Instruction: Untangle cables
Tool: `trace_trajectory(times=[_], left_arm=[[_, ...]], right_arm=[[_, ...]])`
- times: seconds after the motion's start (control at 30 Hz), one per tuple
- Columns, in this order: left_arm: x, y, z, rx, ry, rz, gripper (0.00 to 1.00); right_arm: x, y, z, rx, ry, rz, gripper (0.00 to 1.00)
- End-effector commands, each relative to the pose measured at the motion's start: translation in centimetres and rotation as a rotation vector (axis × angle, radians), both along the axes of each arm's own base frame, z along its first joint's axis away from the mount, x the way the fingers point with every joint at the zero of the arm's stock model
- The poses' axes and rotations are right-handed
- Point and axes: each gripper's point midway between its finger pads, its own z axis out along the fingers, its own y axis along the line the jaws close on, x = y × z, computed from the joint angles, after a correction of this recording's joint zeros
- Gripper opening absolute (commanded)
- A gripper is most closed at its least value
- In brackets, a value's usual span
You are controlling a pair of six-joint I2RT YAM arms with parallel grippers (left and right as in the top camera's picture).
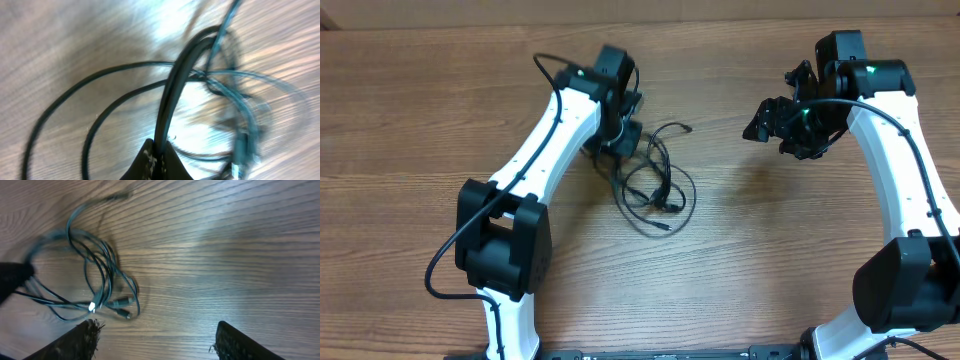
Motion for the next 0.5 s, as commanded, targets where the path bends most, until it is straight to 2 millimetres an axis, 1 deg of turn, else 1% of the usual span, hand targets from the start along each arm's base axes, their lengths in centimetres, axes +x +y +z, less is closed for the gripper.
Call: trace_trajectory(times=[0.0,0.03,0.07,0.13,0.27,0.4,0.47], left_arm=[[0.6,-3.1,6.8,-0.204,-0.095,-0.051,0.04],[0.6,-3.7,8.0,-0.244,-0.109,-0.064,0.04],[0.5,-4.2,9.1,-0.28,-0.122,-0.075,0.04],[-0.1,-5.4,11.6,-0.372,-0.14,-0.113,0.04],[-1.3,-7.3,15.6,-0.536,-0.161,-0.181,0.04],[-2.9,-9.4,20.7,-0.736,-0.208,-0.293,0.04],[-3.7,-9.9,22.9,-0.802,-0.242,-0.341,0.04]], right_arm=[[-0.4,2.5,0.5,0.069,-0.028,0.114,0.75],[-0.7,3.8,1.0,0.119,-0.043,0.168,0.75],[-0.8,4.5,1.3,0.15,-0.054,0.197,0.75],[-1.1,6.6,2.0,0.219,-0.084,0.268,0.75],[-1.1,8.2,2.2,0.222,-0.108,0.312,0.77],[-1.0,9.5,2.3,0.225,-0.135,0.349,0.77],[-0.8,9.9,2.4,0.225,-0.149,0.356,0.77]])
